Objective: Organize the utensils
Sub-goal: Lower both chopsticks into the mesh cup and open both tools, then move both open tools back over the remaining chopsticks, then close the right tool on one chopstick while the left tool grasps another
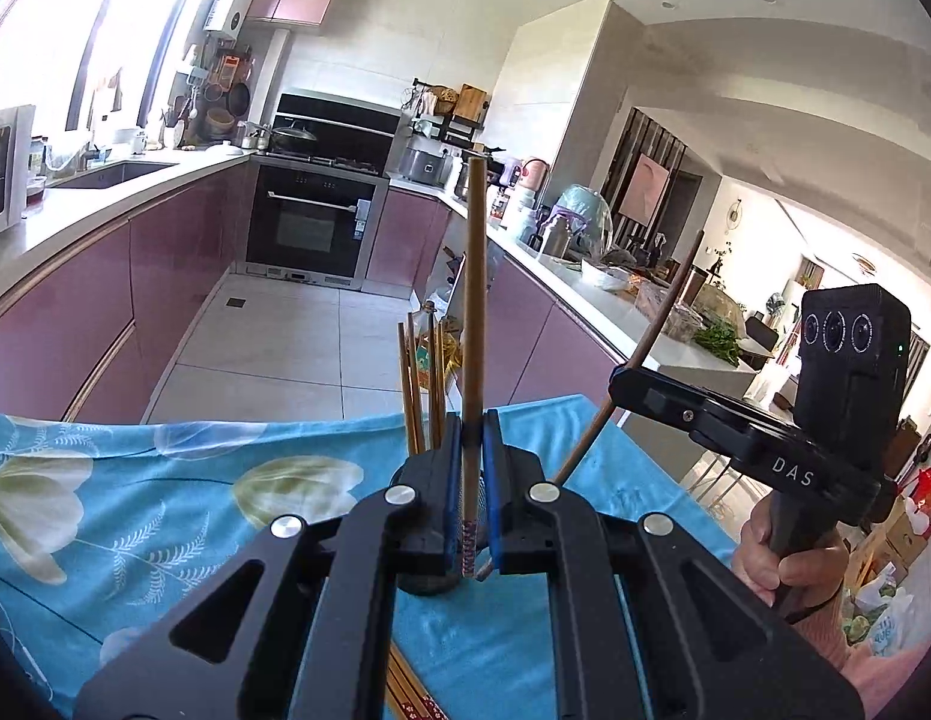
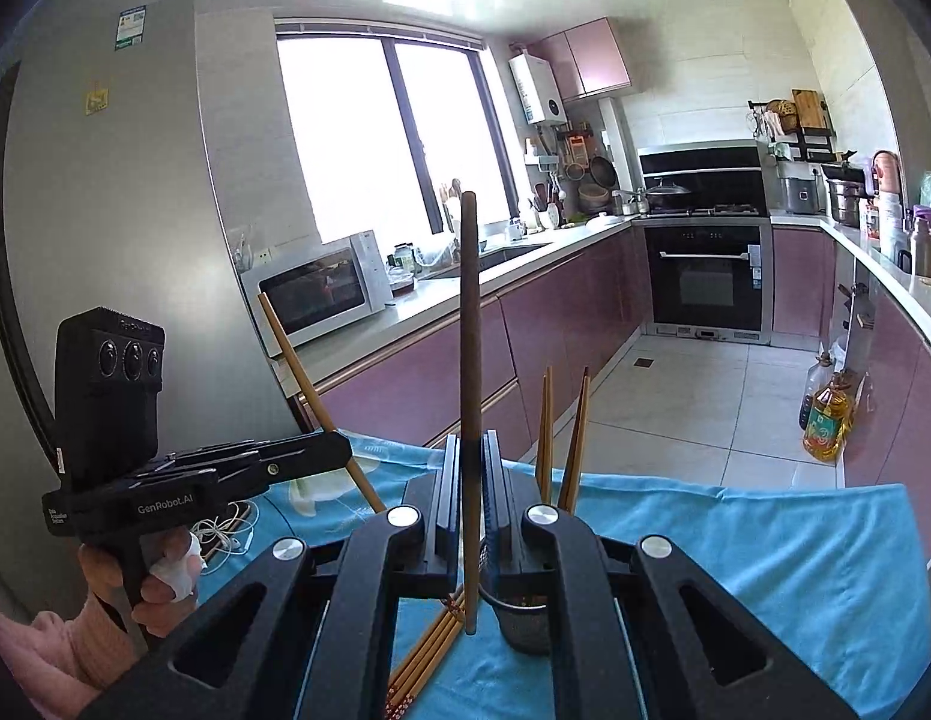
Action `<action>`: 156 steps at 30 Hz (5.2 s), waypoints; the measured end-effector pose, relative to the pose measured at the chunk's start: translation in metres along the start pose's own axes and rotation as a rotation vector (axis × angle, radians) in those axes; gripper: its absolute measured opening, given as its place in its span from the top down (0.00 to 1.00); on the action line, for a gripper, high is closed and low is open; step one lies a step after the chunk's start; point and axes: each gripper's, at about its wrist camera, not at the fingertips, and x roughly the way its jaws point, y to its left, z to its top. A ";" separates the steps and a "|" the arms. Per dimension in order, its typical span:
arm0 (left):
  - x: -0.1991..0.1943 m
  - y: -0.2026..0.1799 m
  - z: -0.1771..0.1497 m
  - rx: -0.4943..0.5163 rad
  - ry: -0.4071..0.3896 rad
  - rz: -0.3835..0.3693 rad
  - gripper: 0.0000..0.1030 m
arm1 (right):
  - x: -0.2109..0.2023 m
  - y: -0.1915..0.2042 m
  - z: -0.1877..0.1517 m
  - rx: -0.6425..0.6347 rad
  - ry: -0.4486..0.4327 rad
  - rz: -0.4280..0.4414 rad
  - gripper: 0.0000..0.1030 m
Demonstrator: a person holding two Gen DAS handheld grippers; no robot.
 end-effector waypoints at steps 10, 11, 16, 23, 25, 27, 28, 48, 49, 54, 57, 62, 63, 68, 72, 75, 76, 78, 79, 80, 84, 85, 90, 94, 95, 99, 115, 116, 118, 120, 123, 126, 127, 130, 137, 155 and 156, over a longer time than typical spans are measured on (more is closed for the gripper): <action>0.015 -0.006 0.018 0.022 -0.006 0.039 0.93 | 0.011 -0.010 0.015 0.007 -0.022 -0.029 0.94; 0.019 -0.005 0.018 0.022 0.002 0.044 0.93 | 0.014 -0.012 0.015 0.011 -0.016 -0.031 0.94; 0.039 -0.005 0.012 0.040 0.049 0.082 0.93 | 0.031 -0.019 0.007 0.019 0.027 -0.055 0.94; 0.069 0.000 -0.002 0.072 0.135 0.112 0.93 | 0.048 -0.019 -0.007 0.013 0.108 -0.077 0.94; 0.075 -0.001 -0.004 0.084 0.161 0.114 0.93 | 0.052 -0.019 -0.010 0.009 0.137 -0.084 0.94; 0.083 0.000 -0.007 0.091 0.187 0.116 0.93 | 0.059 -0.020 -0.014 0.007 0.170 -0.091 0.94; 0.087 0.000 -0.008 0.095 0.201 0.115 0.93 | 0.062 -0.021 -0.016 0.008 0.184 -0.095 0.94; 0.122 0.029 -0.025 0.042 0.267 0.116 0.91 | 0.087 -0.034 -0.033 0.048 0.246 -0.114 0.82; 0.121 0.030 -0.026 0.040 0.263 0.118 0.91 | 0.086 -0.033 -0.034 0.047 0.242 -0.112 0.78; 0.106 0.033 -0.031 0.033 0.230 0.136 0.85 | 0.077 -0.026 -0.041 0.032 0.225 -0.104 0.68; 0.092 0.034 -0.036 0.032 0.206 0.155 0.81 | 0.071 -0.020 -0.045 0.024 0.219 -0.094 0.63; 0.066 0.034 -0.044 0.043 0.160 0.188 0.74 | 0.058 -0.006 -0.053 0.005 0.202 -0.067 0.54; 0.061 0.035 -0.046 0.041 0.155 0.191 0.72 | 0.056 -0.003 -0.054 0.002 0.200 -0.061 0.52; 0.039 0.039 -0.062 0.042 0.133 0.223 0.60 | 0.048 0.012 -0.071 -0.023 0.215 -0.029 0.43; 0.027 0.048 -0.081 0.022 0.148 0.238 0.55 | 0.054 0.023 -0.095 -0.021 0.278 0.004 0.42; 0.022 0.056 -0.099 -0.004 0.181 0.245 0.55 | 0.064 0.028 -0.118 -0.010 0.340 0.018 0.42; 0.022 0.058 -0.105 -0.013 0.196 0.247 0.55 | 0.068 0.030 -0.125 -0.008 0.360 0.016 0.42; 0.023 0.061 -0.118 -0.023 0.220 0.252 0.55 | 0.074 0.033 -0.137 -0.002 0.393 0.014 0.42; 0.023 0.062 -0.125 -0.025 0.232 0.260 0.55 | 0.076 0.034 -0.143 0.000 0.406 0.012 0.42; 0.023 0.063 -0.131 -0.025 0.244 0.269 0.54 | 0.078 0.035 -0.147 0.001 0.415 0.007 0.42; 0.027 0.066 -0.152 -0.047 0.284 0.264 0.54 | 0.082 0.040 -0.160 -0.004 0.446 -0.011 0.42; 0.028 0.067 -0.154 -0.047 0.288 0.267 0.54 | 0.083 0.041 -0.161 -0.007 0.451 -0.016 0.42; 0.031 0.066 -0.169 -0.058 0.315 0.261 0.54 | 0.085 0.045 -0.169 -0.018 0.466 -0.041 0.42; 0.033 0.066 -0.177 -0.064 0.333 0.260 0.53 | 0.085 0.044 -0.173 -0.020 0.471 -0.055 0.42; 0.034 0.066 -0.177 -0.064 0.338 0.260 0.53 | 0.085 0.044 -0.173 -0.023 0.472 -0.060 0.42; 0.037 0.065 -0.182 -0.060 0.349 0.257 0.52 | 0.088 0.048 -0.176 -0.038 0.477 -0.072 0.42; 0.040 0.063 -0.187 -0.056 0.360 0.253 0.51 | 0.095 0.056 -0.185 -0.087 0.498 -0.124 0.42; 0.041 0.063 -0.188 -0.055 0.361 0.253 0.51 | 0.095 0.056 -0.185 -0.085 0.498 -0.125 0.42; 0.041 0.062 -0.188 -0.052 0.363 0.250 0.51 | 0.095 0.055 -0.186 -0.082 0.500 -0.127 0.43; 0.042 0.061 -0.189 -0.047 0.365 0.248 0.51 | 0.094 0.055 -0.185 -0.081 0.501 -0.127 0.43; 0.044 0.059 -0.189 -0.041 0.371 0.245 0.51 | 0.094 0.054 -0.185 -0.077 0.504 -0.127 0.44; 0.047 0.058 -0.190 -0.032 0.379 0.242 0.51 | 0.093 0.052 -0.184 -0.070 0.506 -0.128 0.45; 0.048 0.057 -0.190 -0.029 0.381 0.242 0.51 | 0.093 0.051 -0.184 -0.065 0.507 -0.126 0.46; 0.051 0.056 -0.191 -0.021 0.388 0.245 0.51 | 0.092 0.050 -0.184 -0.059 0.509 -0.126 0.48; 0.057 0.053 -0.190 0.003 0.397 0.251 0.49 | 0.092 0.047 -0.183 -0.041 0.511 -0.117 0.49; 0.059 0.055 -0.189 0.023 0.396 0.283 0.66 | 0.094 0.048 -0.182 -0.050 0.515 -0.120 0.51; 0.059 0.056 -0.189 0.018 0.397 0.285 0.68 | 0.094 0.048 -0.182 -0.051 0.515 -0.121 0.51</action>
